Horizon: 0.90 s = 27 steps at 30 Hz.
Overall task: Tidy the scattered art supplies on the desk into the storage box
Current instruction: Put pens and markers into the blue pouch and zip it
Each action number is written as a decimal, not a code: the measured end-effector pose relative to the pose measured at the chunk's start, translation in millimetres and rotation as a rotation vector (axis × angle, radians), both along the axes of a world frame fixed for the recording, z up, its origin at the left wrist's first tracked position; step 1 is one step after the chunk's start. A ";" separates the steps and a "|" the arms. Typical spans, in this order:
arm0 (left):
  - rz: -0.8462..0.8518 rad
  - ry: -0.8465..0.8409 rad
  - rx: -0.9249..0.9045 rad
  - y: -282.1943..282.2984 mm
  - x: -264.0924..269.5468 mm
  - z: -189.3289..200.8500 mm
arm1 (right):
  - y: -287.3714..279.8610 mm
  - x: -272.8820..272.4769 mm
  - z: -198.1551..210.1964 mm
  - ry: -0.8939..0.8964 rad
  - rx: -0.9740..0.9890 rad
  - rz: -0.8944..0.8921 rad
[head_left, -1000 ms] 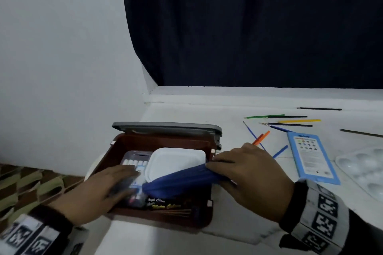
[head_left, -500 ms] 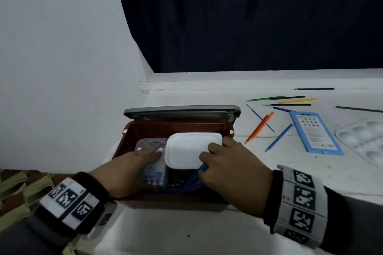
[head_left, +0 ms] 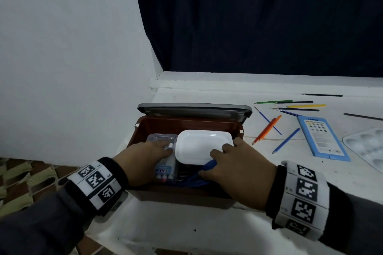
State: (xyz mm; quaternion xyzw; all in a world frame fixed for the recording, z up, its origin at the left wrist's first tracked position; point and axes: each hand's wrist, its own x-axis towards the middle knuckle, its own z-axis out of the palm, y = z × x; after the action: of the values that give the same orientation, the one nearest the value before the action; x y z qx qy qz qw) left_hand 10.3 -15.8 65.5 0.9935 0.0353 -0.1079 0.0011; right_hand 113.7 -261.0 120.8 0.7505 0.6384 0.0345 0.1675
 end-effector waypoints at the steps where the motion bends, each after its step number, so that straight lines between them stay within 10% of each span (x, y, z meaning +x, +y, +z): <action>1: -0.007 -0.003 -0.023 1.5 -0.4 -0.4 | 0.5 -1.7 -1.1 -0.009 -0.005 -0.003; 12: 0.052 -0.055 -0.262 10.9 -17.7 7.6 | -11.5 4.6 17.7 0.335 0.037 -0.024; 27: -0.042 -0.256 -0.358 1.8 -31.7 17.6 | 23.9 19.4 -27.9 0.299 0.107 -0.024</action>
State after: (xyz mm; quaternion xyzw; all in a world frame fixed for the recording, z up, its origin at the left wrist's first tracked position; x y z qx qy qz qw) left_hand -21.4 -14.1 83.1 0.9836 -0.0054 0.0146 0.1799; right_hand 133.0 -237.1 92.9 0.7627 0.6444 -0.0459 0.0309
